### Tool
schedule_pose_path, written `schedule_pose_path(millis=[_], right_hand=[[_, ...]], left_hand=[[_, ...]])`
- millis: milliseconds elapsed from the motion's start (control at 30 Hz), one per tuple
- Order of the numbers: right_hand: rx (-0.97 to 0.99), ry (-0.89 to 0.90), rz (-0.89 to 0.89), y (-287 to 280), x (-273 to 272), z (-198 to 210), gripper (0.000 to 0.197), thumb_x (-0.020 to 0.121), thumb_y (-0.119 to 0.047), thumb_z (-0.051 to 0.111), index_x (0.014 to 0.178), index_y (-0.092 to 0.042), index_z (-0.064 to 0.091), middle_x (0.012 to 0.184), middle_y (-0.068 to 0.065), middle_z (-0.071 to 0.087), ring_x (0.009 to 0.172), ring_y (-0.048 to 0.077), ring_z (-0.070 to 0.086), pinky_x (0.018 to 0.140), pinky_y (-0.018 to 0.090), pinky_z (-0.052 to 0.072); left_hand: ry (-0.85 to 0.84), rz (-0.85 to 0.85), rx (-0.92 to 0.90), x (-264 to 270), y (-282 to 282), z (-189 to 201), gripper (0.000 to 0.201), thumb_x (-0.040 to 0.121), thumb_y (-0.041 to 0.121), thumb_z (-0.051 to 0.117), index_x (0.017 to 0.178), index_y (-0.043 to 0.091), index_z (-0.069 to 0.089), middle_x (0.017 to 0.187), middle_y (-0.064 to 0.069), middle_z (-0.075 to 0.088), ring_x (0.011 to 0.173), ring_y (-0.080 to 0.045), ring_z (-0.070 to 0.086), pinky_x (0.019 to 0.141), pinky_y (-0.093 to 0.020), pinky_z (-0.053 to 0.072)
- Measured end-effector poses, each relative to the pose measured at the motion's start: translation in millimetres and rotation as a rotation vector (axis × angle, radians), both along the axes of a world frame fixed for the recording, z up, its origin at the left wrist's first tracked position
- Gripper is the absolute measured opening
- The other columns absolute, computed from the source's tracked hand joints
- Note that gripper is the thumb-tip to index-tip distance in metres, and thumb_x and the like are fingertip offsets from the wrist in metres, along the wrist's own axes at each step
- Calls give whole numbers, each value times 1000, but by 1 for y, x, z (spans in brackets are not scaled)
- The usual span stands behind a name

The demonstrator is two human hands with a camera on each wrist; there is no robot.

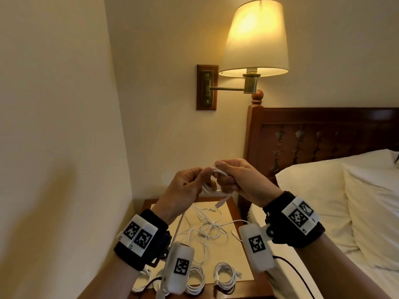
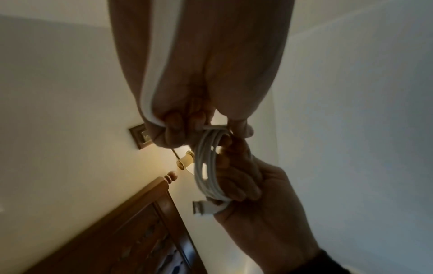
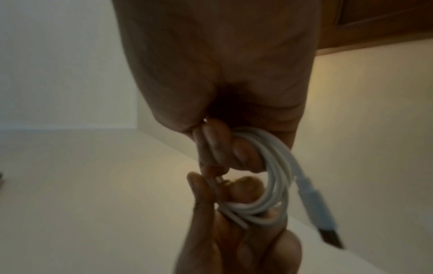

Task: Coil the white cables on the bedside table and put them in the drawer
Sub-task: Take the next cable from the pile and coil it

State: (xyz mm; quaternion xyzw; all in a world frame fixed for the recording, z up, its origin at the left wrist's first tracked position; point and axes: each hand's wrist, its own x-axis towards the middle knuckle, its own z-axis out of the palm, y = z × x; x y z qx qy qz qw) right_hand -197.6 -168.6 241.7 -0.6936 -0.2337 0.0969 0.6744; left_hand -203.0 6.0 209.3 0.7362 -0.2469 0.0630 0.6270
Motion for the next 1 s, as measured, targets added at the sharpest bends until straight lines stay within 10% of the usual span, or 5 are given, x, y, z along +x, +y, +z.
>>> schedule_pose_path(millis=[300, 533, 700, 867, 1000], right_hand=[[34, -14, -107, 14, 7, -1, 34, 105, -26, 39, 86, -7, 60, 55, -4, 41, 48, 9, 38, 52, 23, 36], [-357, -509, -462, 7, 9, -9, 18, 97, -22, 57, 93, -13, 71, 80, 2, 70, 75, 17, 67, 69, 32, 59], [-347, -428, -546, -2, -1, -10, 8, 90, -21, 68, 87, -15, 72, 74, 2, 70, 61, 10, 65, 52, 18, 52], [13, -227, -532, 8, -11, 5, 11, 89, -13, 68, 90, -3, 71, 75, 13, 72, 66, 22, 72, 65, 28, 60], [-108, -347, -588, 22, -12, -8, 9, 86, -12, 70, 91, -5, 68, 81, 7, 71, 66, 15, 73, 69, 32, 62]], left_hand=[[30, 22, -30, -3, -6, 8, 41, 97, 48, 38, 74, 19, 55, 60, 7, 36, 53, -8, 32, 51, -23, 28], [-44, 244, -66, 6, -7, 14, 50, 102, 41, 36, 57, 19, 40, 49, 9, 34, 43, -4, 29, 45, -16, 28], [-183, 330, 22, 15, -5, 10, 49, 102, 38, 37, 57, 19, 38, 51, 6, 32, 48, -7, 28, 50, -22, 27], [-189, 368, 71, 21, -12, -3, 46, 101, 39, 35, 61, 20, 44, 53, 4, 37, 48, -6, 31, 51, -23, 29], [-190, 389, 46, 22, -11, 3, 47, 102, 38, 36, 59, 19, 41, 52, 5, 36, 47, -7, 30, 50, -23, 28]])
